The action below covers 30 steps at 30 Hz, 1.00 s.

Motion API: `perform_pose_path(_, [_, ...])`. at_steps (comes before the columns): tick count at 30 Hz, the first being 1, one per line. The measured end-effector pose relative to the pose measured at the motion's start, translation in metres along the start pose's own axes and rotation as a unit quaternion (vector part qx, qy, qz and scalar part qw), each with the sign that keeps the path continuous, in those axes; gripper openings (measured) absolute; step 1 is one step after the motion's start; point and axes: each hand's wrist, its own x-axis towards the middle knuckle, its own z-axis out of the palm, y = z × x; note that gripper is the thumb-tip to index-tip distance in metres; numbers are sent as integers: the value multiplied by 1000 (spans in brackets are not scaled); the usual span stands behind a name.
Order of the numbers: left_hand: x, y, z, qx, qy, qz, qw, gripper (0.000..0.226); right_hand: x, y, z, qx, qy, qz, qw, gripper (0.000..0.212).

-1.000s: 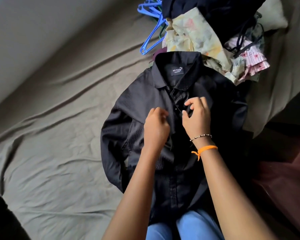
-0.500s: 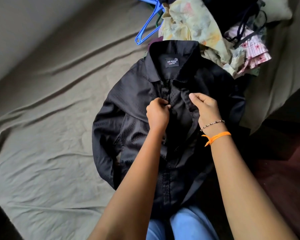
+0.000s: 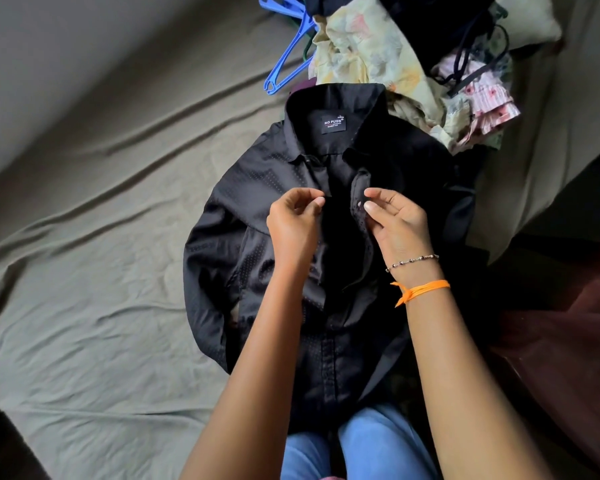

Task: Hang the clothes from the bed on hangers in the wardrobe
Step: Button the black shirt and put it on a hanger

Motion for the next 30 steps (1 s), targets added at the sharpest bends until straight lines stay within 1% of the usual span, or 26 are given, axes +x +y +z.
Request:
perform_pose_path(3, [0, -1, -1, -6, -32, -12, 999, 15, -4, -2, 2, -20, 9, -18, 1000, 26])
perform_pose_path(6, [-2, -3, 0, -41, -72, -34, 996, 13, -4, -4, 4, -75, 46, -56, 995, 26])
perform_pose_path(8, [-6, -4, 2, -74, -81, -50, 993, 11, -5, -7, 7, -110, 55, -81, 989, 25])
perform_pose_path(11, [-10, -3, 2, -117, -92, -65, 987, 10, -8, -8, 12, -158, 53, -124, 978, 30])
perform_pose_path(13, [-12, -3, 2, -129, -98, -67, 984, 10, -10, -5, 15, -183, 49, -134, 973, 33])
perform_pose_path(18, [-16, -4, 2, -138, -92, -60, 984, 8, -11, -3, 14, -194, 34, -137, 971, 33])
perform_pose_path(21, [-17, -4, 2, -133, -85, -51, 986, 9, -13, -2, 12, -191, 31, -126, 973, 24])
perform_pose_path(24, [-16, -4, 3, -141, -93, -59, 984, 9, -13, -1, 9, -153, 23, -98, 983, 16])
perform_pose_path(27, [-14, -6, 3, -140, -113, -71, 981, 8, -12, 0, 8, -181, 18, -102, 978, 20])
perform_pose_path(30, [-12, -9, 1, -145, -129, -91, 977, 11, -11, 2, 9, -176, 9, -90, 980, 27])
